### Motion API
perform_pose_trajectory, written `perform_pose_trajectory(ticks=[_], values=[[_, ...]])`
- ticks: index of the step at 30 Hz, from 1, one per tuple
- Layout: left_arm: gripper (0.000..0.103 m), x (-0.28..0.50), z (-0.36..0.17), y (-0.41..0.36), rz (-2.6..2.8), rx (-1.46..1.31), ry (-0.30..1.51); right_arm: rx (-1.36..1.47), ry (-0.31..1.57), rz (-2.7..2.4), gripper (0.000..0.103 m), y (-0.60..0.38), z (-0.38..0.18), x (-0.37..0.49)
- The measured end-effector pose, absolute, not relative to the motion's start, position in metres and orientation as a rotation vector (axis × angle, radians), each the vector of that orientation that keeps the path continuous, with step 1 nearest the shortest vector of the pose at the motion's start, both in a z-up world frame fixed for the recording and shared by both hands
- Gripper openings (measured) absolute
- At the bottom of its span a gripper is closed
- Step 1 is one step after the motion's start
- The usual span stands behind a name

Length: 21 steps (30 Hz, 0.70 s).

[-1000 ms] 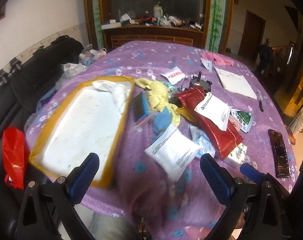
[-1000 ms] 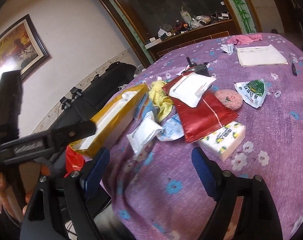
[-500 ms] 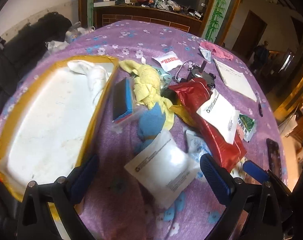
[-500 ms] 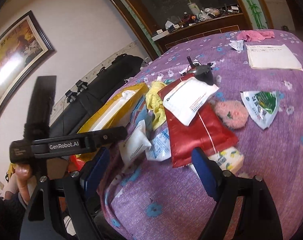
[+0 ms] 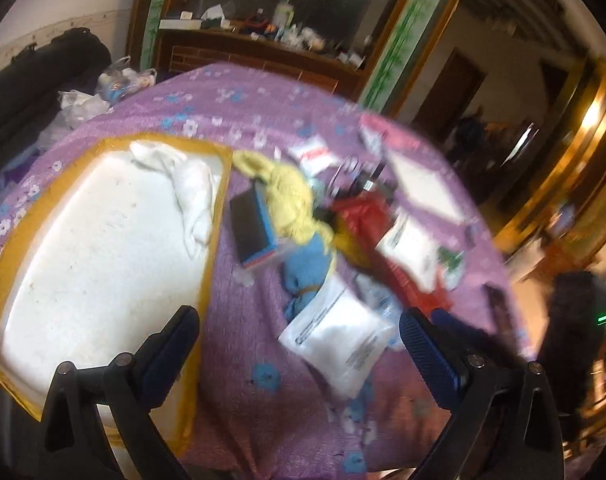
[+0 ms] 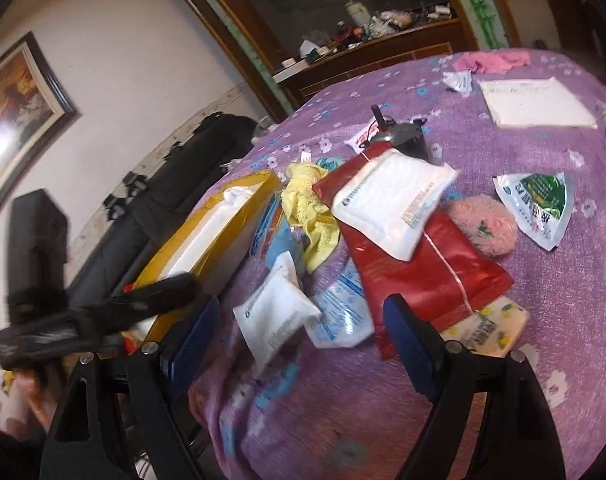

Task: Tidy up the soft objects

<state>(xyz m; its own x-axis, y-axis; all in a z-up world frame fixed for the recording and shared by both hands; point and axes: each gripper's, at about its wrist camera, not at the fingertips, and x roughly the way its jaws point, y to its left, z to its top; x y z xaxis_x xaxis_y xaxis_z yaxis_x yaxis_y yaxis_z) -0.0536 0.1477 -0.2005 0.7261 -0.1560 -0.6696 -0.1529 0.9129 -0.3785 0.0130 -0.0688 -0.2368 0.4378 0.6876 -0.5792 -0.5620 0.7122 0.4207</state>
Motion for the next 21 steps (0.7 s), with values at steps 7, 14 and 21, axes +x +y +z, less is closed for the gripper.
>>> perform_pose_trajectory(ticks=[7, 14, 21], values=[[0.101, -0.067, -0.196, 0.185, -0.114, -0.492, 0.733, 0.127, 0.834, 0.682, 0.083, -0.025, -0.221, 0.026], [0.101, -0.069, -0.188, 0.196, -0.141, -0.456, 0.748, 0.19, 0.886, 0.572, 0.083, -0.026, -0.222, 0.039], [0.101, -0.064, -0.187, 0.152, -0.131, -0.32, 0.748, 0.254, 0.868, 0.542, 0.083, -0.06, -0.225, 0.045]])
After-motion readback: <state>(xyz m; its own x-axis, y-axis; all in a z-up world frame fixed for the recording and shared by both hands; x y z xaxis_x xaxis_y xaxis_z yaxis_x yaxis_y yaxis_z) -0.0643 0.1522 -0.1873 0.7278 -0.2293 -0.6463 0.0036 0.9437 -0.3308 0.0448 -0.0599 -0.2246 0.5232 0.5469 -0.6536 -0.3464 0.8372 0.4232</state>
